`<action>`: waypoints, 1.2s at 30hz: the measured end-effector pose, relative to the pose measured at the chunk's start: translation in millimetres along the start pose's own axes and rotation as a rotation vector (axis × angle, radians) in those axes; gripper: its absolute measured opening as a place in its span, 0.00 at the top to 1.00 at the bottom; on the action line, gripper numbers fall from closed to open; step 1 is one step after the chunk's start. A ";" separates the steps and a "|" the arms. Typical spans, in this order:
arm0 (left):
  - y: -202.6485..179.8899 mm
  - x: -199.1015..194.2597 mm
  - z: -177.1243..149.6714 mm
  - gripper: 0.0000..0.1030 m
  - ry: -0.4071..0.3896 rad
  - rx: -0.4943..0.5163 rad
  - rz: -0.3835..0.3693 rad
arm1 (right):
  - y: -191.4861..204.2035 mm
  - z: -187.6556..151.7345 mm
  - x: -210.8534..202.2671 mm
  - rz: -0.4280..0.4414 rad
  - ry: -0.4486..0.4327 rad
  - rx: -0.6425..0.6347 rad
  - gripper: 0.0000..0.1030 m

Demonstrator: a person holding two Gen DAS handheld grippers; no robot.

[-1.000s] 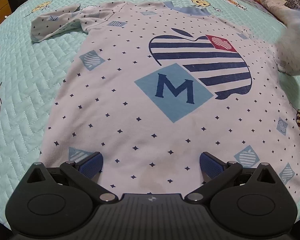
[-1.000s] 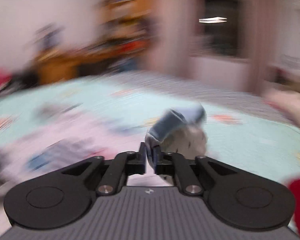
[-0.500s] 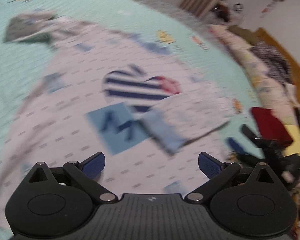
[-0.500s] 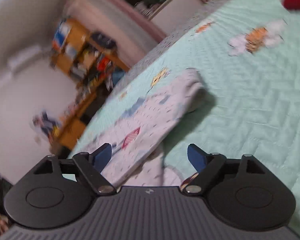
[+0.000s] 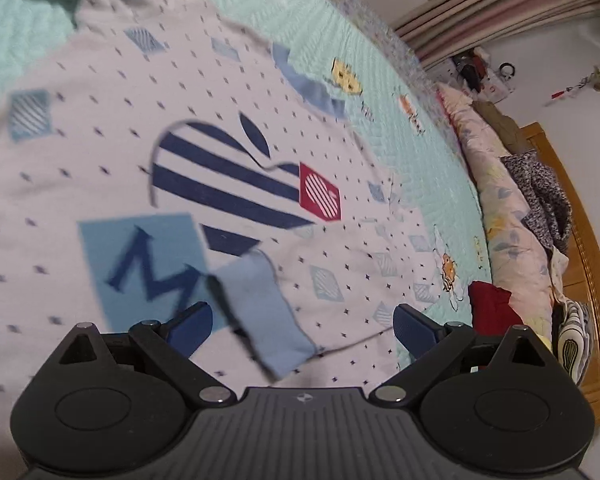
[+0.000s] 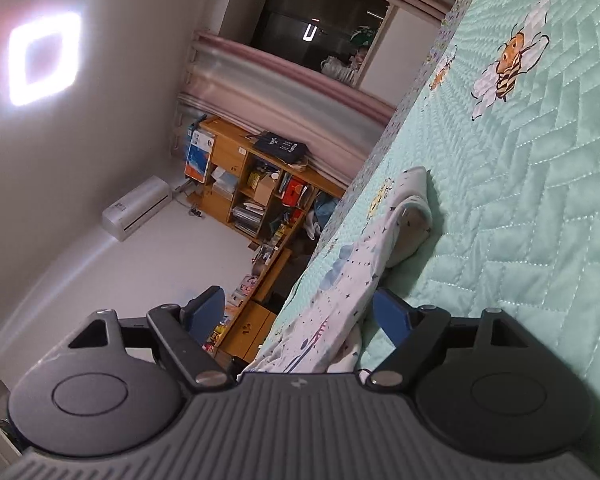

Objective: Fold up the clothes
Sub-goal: 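Close the left gripper on the blue sleeve cuff, then lift the sleeve by its cuff with the left gripper across the shirt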

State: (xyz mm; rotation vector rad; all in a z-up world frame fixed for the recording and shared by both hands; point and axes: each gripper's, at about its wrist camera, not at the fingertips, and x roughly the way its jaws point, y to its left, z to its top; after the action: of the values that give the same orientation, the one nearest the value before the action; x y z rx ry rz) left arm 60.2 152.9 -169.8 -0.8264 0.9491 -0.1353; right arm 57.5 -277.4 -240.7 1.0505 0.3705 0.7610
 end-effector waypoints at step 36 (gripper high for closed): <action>-144.7 -5.8 33.1 0.95 -0.214 0.526 0.016 | 6.4 -5.9 1.6 -0.037 0.016 -0.057 0.20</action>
State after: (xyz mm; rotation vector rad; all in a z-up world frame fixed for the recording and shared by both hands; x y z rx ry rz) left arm 116.8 73.8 -57.6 -0.3386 0.6722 -0.2646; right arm 52.6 -270.6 -237.7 0.9819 0.3790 0.7427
